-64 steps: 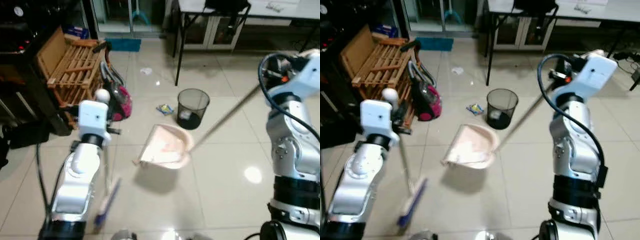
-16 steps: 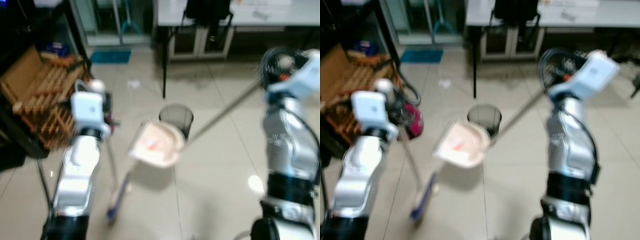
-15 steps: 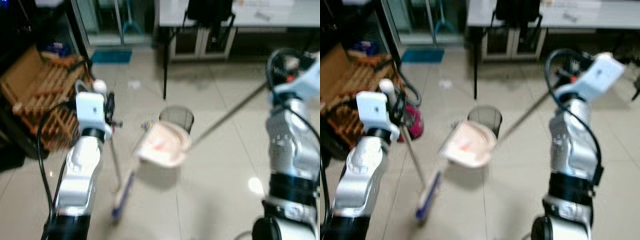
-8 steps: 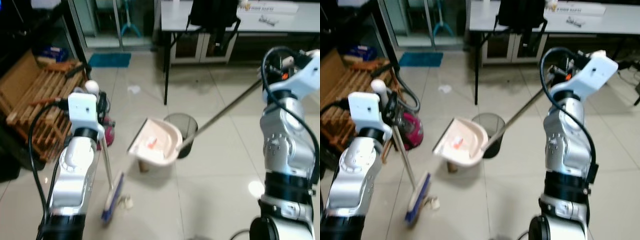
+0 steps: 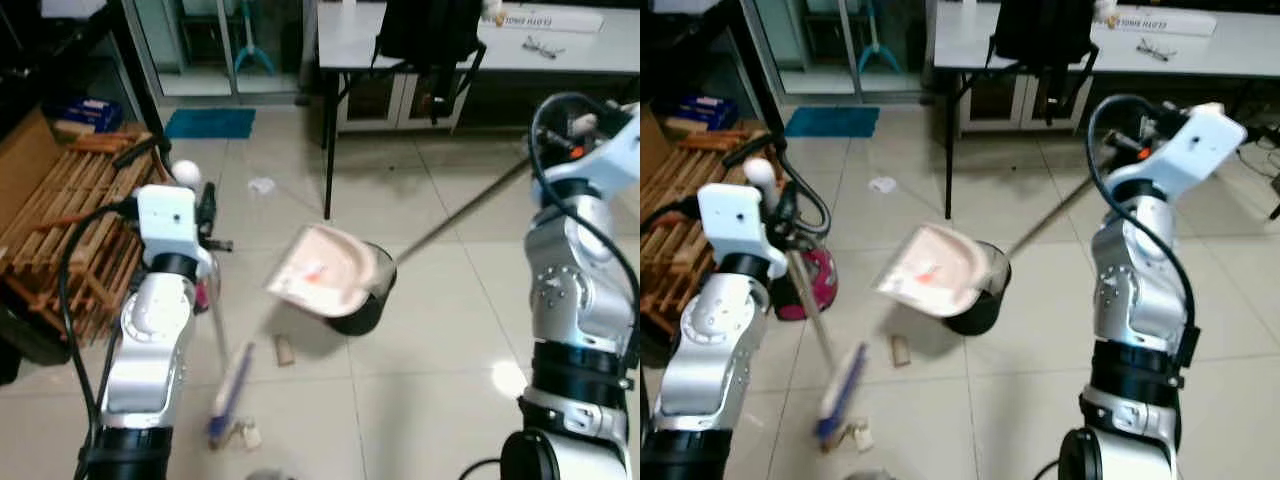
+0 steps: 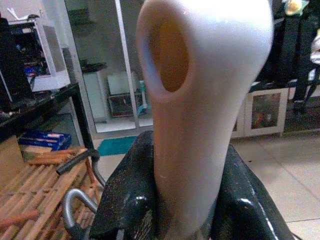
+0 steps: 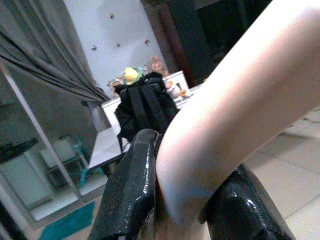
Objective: Sweep floor
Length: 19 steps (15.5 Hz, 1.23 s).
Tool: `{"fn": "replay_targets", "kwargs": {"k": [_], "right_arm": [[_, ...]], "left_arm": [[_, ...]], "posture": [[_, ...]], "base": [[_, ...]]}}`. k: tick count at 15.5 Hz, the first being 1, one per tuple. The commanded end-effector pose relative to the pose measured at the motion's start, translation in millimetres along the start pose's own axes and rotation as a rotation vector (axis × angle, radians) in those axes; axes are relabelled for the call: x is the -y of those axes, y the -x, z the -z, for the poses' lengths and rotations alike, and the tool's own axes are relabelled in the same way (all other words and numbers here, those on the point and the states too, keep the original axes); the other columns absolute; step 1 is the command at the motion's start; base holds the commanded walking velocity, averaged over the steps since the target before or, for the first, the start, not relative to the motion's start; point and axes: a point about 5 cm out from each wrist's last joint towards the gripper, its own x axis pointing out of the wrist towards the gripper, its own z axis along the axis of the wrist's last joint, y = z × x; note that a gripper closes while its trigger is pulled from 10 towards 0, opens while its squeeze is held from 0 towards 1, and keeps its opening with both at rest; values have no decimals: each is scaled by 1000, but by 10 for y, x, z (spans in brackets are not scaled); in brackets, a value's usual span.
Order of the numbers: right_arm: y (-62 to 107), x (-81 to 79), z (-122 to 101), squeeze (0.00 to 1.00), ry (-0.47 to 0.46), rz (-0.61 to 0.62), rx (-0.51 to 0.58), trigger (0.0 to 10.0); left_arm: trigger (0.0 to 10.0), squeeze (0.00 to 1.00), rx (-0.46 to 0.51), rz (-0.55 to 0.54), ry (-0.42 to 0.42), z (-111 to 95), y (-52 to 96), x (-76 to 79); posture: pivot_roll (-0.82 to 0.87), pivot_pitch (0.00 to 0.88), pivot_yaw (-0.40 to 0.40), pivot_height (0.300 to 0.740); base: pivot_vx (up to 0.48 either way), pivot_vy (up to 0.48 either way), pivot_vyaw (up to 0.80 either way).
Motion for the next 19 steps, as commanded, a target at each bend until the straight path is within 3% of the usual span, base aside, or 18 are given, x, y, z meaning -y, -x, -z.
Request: {"fn": "replay_targets", "kwargs": {"k": [1, 19], "right_arm": [[-26, 42, -142, 0, -9, 16, 61, 10000], [-36, 182, -196, 0, 32, 50, 86, 10000]], "left_arm": [[10000, 0, 46, 27, 4, -91, -12, 78], [10000, 0, 22, 39, 8, -42, 4, 99]], "posture": [[-19, 14, 10, 740], [-29, 35, 19, 740]], "base": [[480, 0, 0], [480, 0, 0]]}}
